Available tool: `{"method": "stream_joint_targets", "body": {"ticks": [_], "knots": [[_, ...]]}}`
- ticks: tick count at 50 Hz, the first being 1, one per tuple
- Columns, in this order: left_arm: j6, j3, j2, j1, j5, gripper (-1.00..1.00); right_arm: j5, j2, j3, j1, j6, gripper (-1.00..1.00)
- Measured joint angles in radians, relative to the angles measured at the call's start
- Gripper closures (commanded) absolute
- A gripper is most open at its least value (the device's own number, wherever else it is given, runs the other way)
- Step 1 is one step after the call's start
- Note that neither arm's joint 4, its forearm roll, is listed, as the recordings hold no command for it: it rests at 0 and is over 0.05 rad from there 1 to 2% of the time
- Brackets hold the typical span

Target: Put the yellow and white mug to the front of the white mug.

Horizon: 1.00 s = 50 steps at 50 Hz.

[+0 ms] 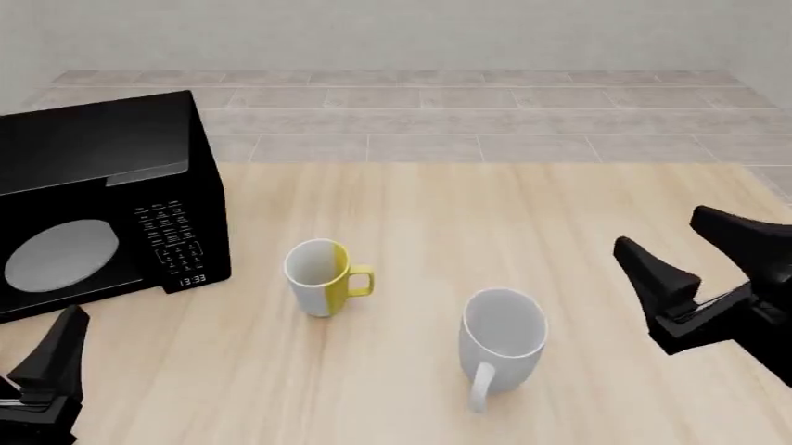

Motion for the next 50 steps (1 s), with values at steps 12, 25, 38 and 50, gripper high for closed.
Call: {"method": "stream_joint_targets", "body": {"ticks": [12, 25, 38, 50], "knots": [[0.000, 0.000, 0.000, 0.000, 0.000, -1.00, 0.103, 0.186, -0.176, 0.125, -0.087, -1.00], [0.000, 0.000, 0.000, 0.000, 0.000, -1.00, 0.204, 0.374, -0.340, 0.244, -0.171, -1.00], [0.000, 0.000, 0.000, 0.000, 0.000, -1.00, 0.296, 0.555, -0.493, 0.343, -0.229, -1.00], [0.000, 0.000, 0.000, 0.000, 0.000, -1.00, 0.369, 0.677, -0.607, 0.392, -0.258, -1.00]]}}
